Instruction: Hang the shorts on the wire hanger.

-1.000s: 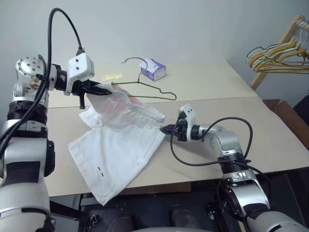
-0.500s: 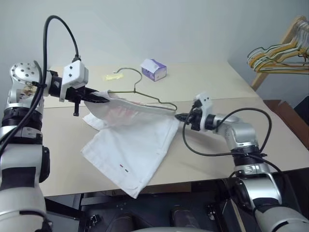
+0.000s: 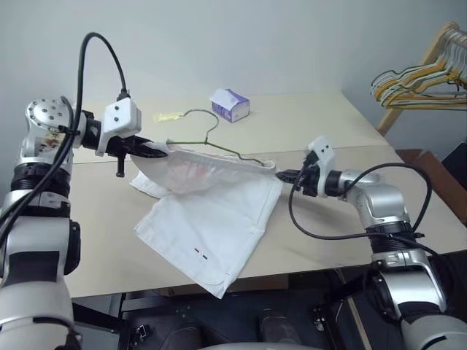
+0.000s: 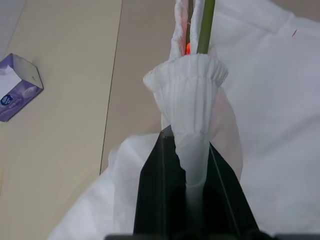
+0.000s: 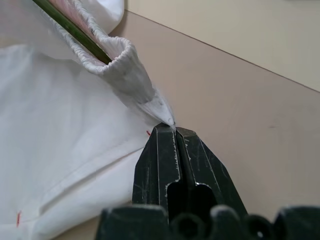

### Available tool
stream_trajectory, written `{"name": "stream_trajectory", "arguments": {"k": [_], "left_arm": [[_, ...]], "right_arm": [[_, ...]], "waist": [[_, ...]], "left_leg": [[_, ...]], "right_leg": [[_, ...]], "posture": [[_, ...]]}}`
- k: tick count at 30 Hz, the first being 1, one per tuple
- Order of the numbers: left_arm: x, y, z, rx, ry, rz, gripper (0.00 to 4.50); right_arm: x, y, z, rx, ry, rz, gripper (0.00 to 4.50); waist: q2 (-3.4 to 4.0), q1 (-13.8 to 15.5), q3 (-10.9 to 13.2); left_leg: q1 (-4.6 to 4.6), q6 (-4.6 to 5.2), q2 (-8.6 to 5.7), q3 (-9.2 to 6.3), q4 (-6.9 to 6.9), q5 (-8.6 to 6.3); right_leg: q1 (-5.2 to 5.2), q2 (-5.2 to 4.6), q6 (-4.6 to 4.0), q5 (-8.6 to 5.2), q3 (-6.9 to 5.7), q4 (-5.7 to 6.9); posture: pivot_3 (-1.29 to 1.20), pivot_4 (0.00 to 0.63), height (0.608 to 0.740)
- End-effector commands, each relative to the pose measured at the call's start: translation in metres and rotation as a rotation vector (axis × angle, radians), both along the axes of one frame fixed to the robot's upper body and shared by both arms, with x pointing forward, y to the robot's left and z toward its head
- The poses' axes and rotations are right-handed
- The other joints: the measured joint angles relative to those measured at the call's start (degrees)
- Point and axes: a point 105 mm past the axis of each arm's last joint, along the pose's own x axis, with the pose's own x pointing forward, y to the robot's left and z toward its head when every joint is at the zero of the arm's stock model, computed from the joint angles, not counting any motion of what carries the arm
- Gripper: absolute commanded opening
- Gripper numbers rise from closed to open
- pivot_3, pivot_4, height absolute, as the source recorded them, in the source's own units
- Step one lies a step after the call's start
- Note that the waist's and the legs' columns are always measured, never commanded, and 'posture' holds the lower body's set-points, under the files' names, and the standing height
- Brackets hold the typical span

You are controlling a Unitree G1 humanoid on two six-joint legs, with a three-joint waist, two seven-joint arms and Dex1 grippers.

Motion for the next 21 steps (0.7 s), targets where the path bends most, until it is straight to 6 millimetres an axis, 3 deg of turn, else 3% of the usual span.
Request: {"name": "stream_trajectory", "arguments": {"k": [1,7,11,14,21], "left_arm": [[0.001,0.0,0.012,0.009,-0.055,0.007,0.0],[0.005,-0.016,0.008,-0.052,-0.059,-0.009,0.0],[0.006,-0.023,0.012,-0.108,-0.078,-0.004,0.0],[0.006,-0.025,0.012,-0.124,-0.079,-0.003,0.0],[0.004,-0.025,0.014,-0.174,-0.079,0.006,0.0]], "right_arm": [[-0.01,0.007,0.052,-0.103,-0.151,0.097,0.02],[-0.025,0.035,0.101,-0.274,-0.27,0.218,0.02],[-0.025,0.047,0.12,-0.39,-0.344,0.232,0.02],[-0.022,0.051,0.126,-0.405,-0.361,0.224,0.02],[-0.02,0.056,0.118,-0.497,-0.489,0.271,0.02]], "waist": [[0.02,0.02,0.01],[0.02,0.01,0.01],[0.04,0.0,0.02],[0.03,0.02,0.01],[0.03,0.04,0.01]], "left_leg": [[-0.01,0.0,0.0,0.0,0.01,0.0],[0.04,0.01,0.01,0.01,0.04,-0.01],[0.03,0.02,0.03,0.01,0.04,-0.01],[-0.03,0.04,0.03,0.03,0.04,-0.02],[-0.08,0.05,0.01,0.04,0.06,-0.03]], "right_leg": [[-0.01,0.0,0.0,0.0,0.0,0.0],[-0.02,0.01,0.0,-0.01,0.02,-0.03],[-0.04,0.02,-0.01,-0.01,0.0,-0.02],[-0.04,0.01,0.0,0.0,-0.01,0.0],[-0.06,-0.02,0.01,0.0,-0.03,0.0]], "posture": [[-0.03,0.0,0.74],[-0.05,0.0,0.74],[-0.05,0.0,0.74],[-0.05,0.0,0.74],[-0.04,0.0,0.74]]}}
